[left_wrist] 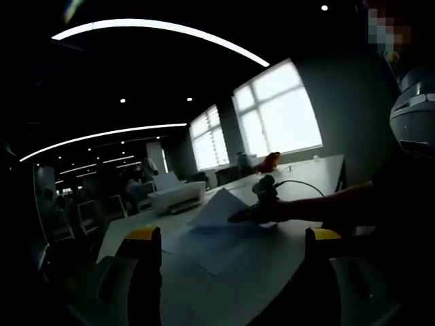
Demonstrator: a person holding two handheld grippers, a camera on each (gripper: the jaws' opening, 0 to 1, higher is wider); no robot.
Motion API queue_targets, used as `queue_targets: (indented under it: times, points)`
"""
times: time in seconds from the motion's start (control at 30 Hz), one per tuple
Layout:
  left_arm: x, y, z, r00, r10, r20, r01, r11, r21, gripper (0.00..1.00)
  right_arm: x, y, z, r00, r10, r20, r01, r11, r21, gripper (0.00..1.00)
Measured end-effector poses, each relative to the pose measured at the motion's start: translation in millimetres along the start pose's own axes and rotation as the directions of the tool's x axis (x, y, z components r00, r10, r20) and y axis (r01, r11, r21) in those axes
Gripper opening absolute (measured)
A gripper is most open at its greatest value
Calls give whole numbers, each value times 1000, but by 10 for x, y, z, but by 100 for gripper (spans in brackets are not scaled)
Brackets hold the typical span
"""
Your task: Organize the stack of printing papers by aligning and flattening the scattered papers on the table
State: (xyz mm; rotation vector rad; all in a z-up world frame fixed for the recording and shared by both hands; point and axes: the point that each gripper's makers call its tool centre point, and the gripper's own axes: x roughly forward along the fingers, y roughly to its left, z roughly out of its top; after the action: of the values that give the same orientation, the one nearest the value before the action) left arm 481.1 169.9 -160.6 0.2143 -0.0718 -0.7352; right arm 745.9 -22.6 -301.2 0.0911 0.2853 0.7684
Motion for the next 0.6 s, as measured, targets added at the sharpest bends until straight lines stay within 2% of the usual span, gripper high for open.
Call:
queue_targets:
  times: [0.23, 0.47, 0.6]
  points:
    - [-15, 4, 4, 1000, 4, -1, -4, 1000, 3, 90, -63, 0, 78, 1000, -11, 5, 11, 998, -69, 0]
    - [-23, 41, 3, 1000, 13, -4, -13, 1000, 4, 90, -180, -30, 253, 999, -31, 7, 31, 993, -114, 0]
    - [-19, 41, 30, 1000, 10, 7, -10, 1000, 4, 90, -282, -35, 396, 999, -37, 32, 41, 989, -142, 0]
